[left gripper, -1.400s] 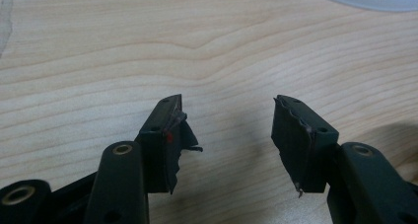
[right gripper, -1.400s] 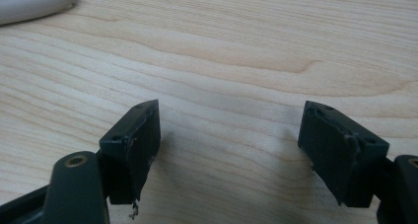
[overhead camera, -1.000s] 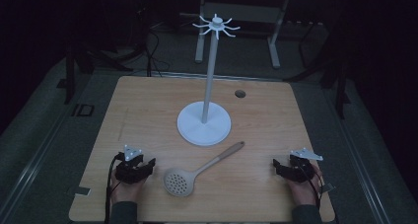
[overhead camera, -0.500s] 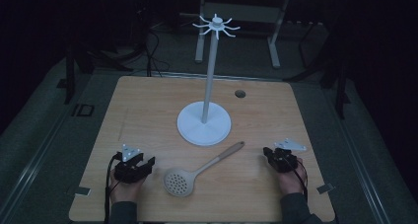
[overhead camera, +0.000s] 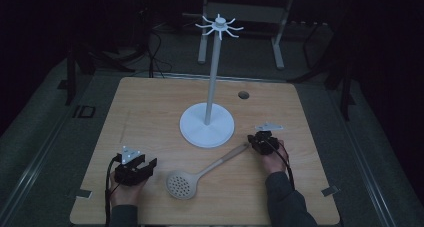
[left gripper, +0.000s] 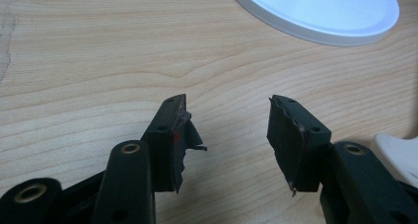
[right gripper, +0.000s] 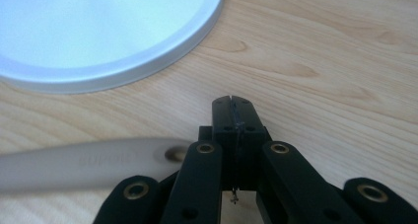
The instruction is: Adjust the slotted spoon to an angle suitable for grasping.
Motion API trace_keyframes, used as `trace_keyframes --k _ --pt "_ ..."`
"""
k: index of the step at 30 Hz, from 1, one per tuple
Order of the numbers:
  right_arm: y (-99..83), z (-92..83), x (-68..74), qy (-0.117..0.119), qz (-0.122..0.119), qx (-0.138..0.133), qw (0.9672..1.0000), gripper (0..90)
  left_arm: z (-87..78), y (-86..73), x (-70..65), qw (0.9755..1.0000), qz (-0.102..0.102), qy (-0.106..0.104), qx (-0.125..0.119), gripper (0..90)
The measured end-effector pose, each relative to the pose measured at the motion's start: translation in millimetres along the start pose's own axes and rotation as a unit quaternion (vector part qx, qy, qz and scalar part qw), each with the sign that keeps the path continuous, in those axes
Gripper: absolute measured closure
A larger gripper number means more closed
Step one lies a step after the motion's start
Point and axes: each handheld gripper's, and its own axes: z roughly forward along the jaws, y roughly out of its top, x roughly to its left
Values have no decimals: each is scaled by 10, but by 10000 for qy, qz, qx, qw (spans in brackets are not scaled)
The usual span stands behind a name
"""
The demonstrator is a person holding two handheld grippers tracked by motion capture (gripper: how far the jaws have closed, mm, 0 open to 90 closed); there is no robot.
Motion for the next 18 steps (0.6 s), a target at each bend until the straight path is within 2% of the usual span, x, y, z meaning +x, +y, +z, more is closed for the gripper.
trace_keyframes --k 2,5,10,12,18 --pt "15 36 -6 6 -47 60 10000 899 -3 0 -2 10000 -4 -13 -6 503" --pt "4 61 -7 136 -189 198 9995 900 -13 1 -4 10000 -15 -25 -28 505" --pt "-47 20 -30 352 -131 215 9991 900 -48 26 -17 9999 -52 -108 -118 508" --pt "-72 -6 -2 358 -149 228 9990 900 -57 33 -22 9998 -54 -134 -136 508" --pt "-184 -98 141 442 -70 136 9989 900 -125 118 -106 9994 107 -261 -213 508"
